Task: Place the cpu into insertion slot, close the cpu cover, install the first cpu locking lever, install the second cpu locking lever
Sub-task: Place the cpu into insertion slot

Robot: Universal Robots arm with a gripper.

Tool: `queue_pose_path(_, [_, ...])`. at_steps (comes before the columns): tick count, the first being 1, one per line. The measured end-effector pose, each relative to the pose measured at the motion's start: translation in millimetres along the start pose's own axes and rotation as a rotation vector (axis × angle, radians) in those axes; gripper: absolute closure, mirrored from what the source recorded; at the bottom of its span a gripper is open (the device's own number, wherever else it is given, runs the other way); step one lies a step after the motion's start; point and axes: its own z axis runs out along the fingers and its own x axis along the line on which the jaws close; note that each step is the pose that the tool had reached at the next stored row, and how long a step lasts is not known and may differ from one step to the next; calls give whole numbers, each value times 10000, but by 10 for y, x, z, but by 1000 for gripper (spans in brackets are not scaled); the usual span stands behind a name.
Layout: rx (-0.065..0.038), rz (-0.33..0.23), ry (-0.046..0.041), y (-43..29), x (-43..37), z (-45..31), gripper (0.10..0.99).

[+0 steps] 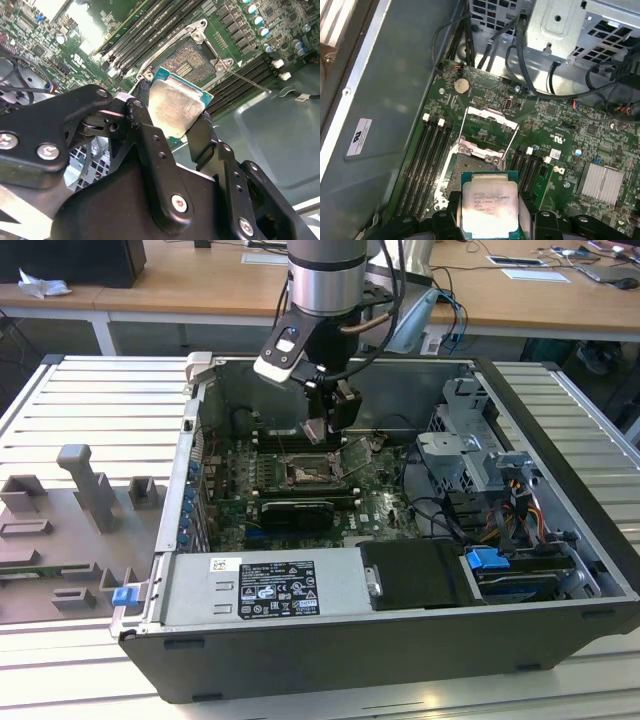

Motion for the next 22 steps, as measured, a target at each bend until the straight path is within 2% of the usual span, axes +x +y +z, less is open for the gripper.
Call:
queue_pose_path(3, [-7, 460, -39, -3, -1, 39, 545])
queue_pose_path(10, [-26, 1591, -131, -15, -1, 191, 545])
queue_pose_path(12, [-34, 2086, -171, -20, 0, 258, 545])
queue_pose_path(16, [-36, 2307, -192, -27, 26, 334, 545])
queue_pose_path(19, [-37, 2309, -190, -53, 96, 436, 545])
queue_pose_path(22, [-41, 2377, -192, -46, 136, 500, 545])
